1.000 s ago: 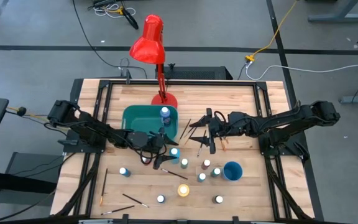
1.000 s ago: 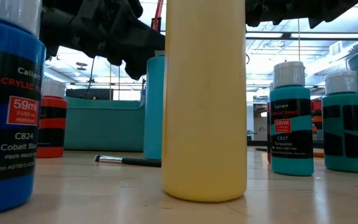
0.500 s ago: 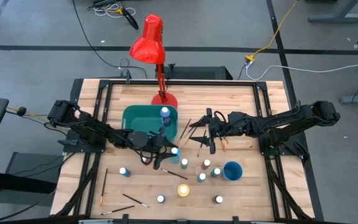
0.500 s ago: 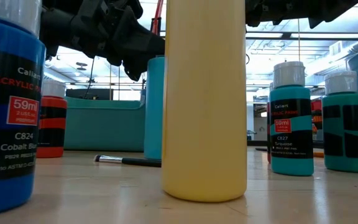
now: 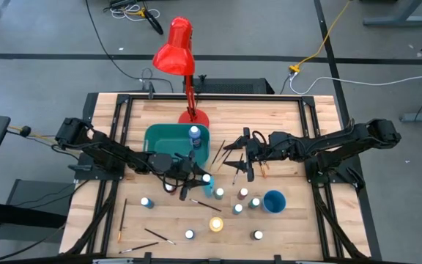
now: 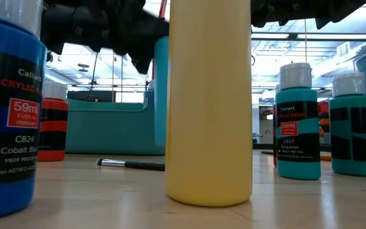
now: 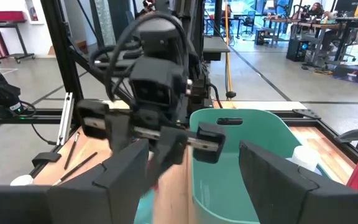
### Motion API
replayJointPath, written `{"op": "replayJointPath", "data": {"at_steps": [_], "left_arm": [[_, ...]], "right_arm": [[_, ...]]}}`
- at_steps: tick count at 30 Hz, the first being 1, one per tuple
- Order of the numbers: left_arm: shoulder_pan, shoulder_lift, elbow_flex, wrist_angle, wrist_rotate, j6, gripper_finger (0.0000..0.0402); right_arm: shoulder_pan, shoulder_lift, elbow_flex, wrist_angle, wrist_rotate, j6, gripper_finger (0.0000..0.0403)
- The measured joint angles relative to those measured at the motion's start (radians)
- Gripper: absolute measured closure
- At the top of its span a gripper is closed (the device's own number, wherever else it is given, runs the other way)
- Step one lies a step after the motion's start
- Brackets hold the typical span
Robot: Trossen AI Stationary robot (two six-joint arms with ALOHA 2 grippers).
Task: Pick & Place Paint Supplies
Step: Put the large light blue paint bottle into the green bin
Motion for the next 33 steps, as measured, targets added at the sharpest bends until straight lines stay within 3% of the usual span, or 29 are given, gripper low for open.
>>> {"op": "replayJointPath", "data": {"at_steps": [7,16,25,33], "left_arm": [[0.0,-0.052,0.046,-0.083,0.011,-0.007,0.0274],[-0.003,-0.296,0.055,-0.385,-0.071,-0.008,0.0271],[-0.003,-0.568,0.056,-0.723,-0.29,0.03,0.0271],[0.025,-0.605,0.056,-0.917,-0.607,-0.002,0.0274]], "right_arm": [[0.0,0.0,0.001,0.012,0.0,0.0,0.0146],[0.0,0.0,0.002,0.035,0.0,0.0,0.0146],[0.0,0.0,0.002,0.052,0.0,0.0,0.0146],[0.0,0.0,0.002,0.054,0.0,0.0,0.0146]]}}
